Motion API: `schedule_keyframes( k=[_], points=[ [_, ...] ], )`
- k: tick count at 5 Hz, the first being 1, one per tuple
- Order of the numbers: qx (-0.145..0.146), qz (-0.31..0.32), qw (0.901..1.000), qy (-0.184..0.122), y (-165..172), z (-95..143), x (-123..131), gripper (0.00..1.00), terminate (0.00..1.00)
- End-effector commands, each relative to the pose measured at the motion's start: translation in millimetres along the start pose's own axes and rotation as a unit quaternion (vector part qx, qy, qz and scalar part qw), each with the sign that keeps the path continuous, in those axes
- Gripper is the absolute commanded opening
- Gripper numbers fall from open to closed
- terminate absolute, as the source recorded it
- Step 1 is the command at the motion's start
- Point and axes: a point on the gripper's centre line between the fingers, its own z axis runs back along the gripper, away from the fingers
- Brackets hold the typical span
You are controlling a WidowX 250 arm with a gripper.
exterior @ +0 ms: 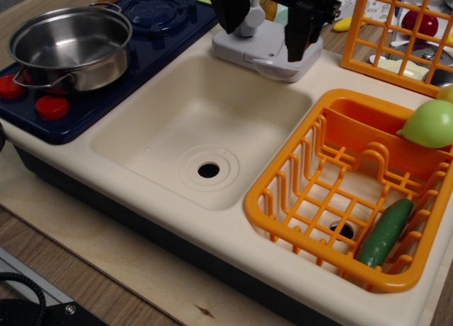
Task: Put spoon into pan
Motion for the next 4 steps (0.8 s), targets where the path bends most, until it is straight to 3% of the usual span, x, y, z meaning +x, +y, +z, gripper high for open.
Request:
schedule_keyframes(
  k=[1,4],
  points=[
    [0.0,0.0,1.0,0.0,0,0,0,1.0,0.0],
    [-0.023,-0.001,0.999,-0.038,-8,-23,12,1.0,0.0]
  ],
)
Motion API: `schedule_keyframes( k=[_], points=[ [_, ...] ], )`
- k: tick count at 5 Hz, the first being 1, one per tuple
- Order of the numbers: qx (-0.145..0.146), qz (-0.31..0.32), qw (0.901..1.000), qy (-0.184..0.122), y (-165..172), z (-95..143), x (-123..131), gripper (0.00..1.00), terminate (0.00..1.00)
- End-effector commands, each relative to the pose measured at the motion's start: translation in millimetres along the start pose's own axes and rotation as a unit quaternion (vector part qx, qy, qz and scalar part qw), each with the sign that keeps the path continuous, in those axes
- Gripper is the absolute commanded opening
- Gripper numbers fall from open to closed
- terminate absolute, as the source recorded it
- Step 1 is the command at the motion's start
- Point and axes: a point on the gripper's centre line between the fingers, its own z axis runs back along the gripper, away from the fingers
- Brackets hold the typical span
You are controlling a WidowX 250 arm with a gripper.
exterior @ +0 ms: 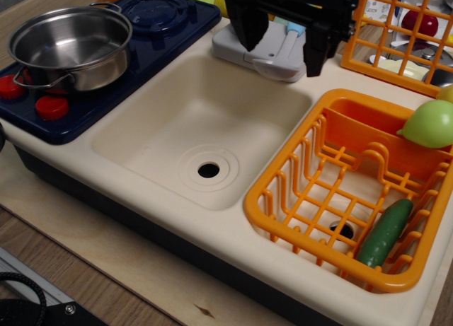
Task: Put spoon into pan
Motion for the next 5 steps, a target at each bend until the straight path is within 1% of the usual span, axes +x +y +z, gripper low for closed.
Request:
schedule_keyframes(
  k=[1,2,3,4,5],
  points=[
    [-0.003,-0.008,0.9998,-0.019,12,-9,6,1.0,0.0],
    [-0.007,-0.017,0.9995,-0.026,23,-20,5,1.0,0.0],
    [-0.01,-0.023,0.9994,-0.024,29,-24,9,1.0,0.0],
    [-0.019,-0.027,0.9991,-0.027,33,-31,13,1.0,0.0],
    [-0.022,-0.026,0.9987,-0.037,32,-36,13,1.0,0.0]
  ],
)
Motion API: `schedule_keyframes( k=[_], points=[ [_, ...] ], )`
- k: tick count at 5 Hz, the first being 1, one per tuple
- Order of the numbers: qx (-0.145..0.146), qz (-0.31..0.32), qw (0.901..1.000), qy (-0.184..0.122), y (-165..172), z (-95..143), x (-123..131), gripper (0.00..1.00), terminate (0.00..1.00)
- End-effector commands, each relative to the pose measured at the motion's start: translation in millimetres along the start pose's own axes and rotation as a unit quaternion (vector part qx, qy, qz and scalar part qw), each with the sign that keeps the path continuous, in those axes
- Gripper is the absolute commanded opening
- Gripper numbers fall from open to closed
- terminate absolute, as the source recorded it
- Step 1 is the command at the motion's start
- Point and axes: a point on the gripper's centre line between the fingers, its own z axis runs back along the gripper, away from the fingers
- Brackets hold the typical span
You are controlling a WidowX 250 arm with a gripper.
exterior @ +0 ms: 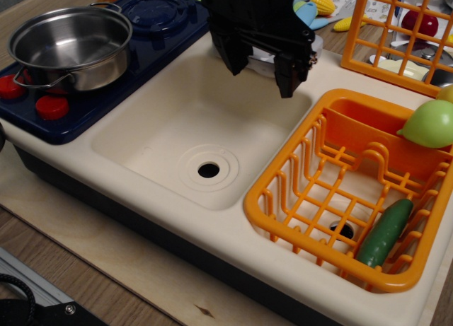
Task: Put spoon into pan
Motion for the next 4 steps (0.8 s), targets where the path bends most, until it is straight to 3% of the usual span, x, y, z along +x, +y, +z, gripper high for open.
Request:
schedule_keyframes(
  k=[1,2,3,4],
  points=[
    [0.001,-0.004,0.9993,-0.037,2,2,10,1.0,0.0],
    [0.005,-0.003,0.999,-0.045,0,1,12,1.0,0.0],
    [0.009,0.009,0.9989,-0.044,-6,7,9,0.0,0.0],
    [0.022,0.026,0.9982,-0.049,-18,17,-1,0.0,0.0]
  ],
)
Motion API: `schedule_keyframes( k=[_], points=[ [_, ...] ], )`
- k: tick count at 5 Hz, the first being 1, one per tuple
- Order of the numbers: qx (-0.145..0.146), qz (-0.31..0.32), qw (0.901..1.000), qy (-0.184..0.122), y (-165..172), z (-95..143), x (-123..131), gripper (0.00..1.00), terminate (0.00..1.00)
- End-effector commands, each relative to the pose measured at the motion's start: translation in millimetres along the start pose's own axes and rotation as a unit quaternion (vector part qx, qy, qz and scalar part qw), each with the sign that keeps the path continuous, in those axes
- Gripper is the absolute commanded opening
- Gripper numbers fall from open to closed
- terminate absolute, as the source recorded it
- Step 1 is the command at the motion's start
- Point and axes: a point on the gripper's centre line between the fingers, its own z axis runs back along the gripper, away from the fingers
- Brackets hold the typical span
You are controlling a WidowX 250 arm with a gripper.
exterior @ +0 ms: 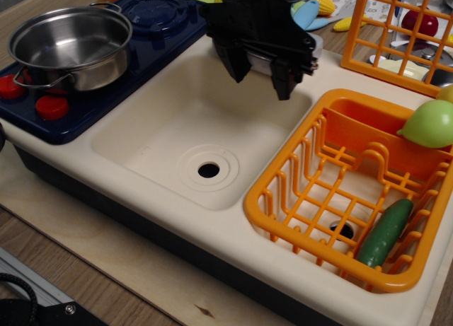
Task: Put spoon into pan
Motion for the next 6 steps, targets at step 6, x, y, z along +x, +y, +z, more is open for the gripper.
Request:
schedule_keyframes(
  k=[6],
  points=[
    [0.073,0.086,0.9929,0.039,41,101,-71,0.0,0.0]
  ],
)
